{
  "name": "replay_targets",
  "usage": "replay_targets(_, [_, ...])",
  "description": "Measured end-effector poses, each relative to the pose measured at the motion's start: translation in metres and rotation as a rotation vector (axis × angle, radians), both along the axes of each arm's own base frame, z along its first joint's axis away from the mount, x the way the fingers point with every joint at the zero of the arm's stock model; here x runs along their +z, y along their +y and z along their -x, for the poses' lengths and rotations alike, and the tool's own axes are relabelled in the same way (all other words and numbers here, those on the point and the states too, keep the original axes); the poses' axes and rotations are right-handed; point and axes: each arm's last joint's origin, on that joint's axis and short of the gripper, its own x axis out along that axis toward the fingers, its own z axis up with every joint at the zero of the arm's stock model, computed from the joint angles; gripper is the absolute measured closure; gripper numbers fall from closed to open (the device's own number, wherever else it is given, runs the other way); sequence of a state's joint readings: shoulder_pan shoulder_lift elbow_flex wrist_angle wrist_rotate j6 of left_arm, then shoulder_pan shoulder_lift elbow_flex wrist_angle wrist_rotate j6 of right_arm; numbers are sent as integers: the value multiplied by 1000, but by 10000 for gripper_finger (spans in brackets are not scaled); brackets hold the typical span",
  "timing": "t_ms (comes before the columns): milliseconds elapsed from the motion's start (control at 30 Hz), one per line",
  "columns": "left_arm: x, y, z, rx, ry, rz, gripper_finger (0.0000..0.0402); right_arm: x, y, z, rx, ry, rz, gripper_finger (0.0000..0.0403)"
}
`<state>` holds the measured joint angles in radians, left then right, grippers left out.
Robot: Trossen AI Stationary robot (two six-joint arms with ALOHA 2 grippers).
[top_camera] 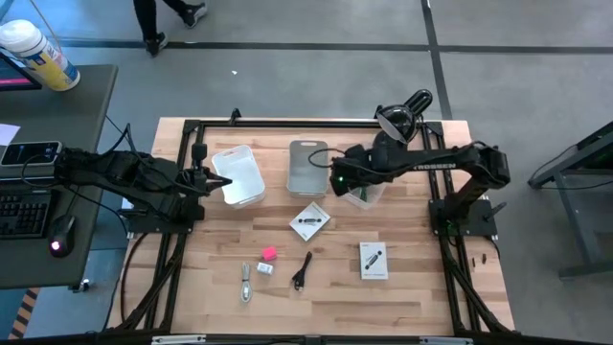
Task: Pick and place items into bin
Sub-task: Put the black charger cable into the transparent bin
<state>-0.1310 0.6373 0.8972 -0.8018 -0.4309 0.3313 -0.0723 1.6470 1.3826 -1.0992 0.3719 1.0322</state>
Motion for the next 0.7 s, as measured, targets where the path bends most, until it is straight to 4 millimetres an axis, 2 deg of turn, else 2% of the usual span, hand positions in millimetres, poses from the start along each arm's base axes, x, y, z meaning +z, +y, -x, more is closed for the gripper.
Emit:
replay_targets(167, [0,0,0,0,0,0,401,25,40,-11,219,-74,25,308])
replay_targets(333, [0,0,0,0,0,0,401,32,87,-19,466,-170,54,311])
replay_targets(500, [0,0,0,0,1,0,401,24,126,-28,697,-327,133,314])
replay_targets(700, [0,-1,0,-22,6,13,401,0,150,-40,794,-404,158,322])
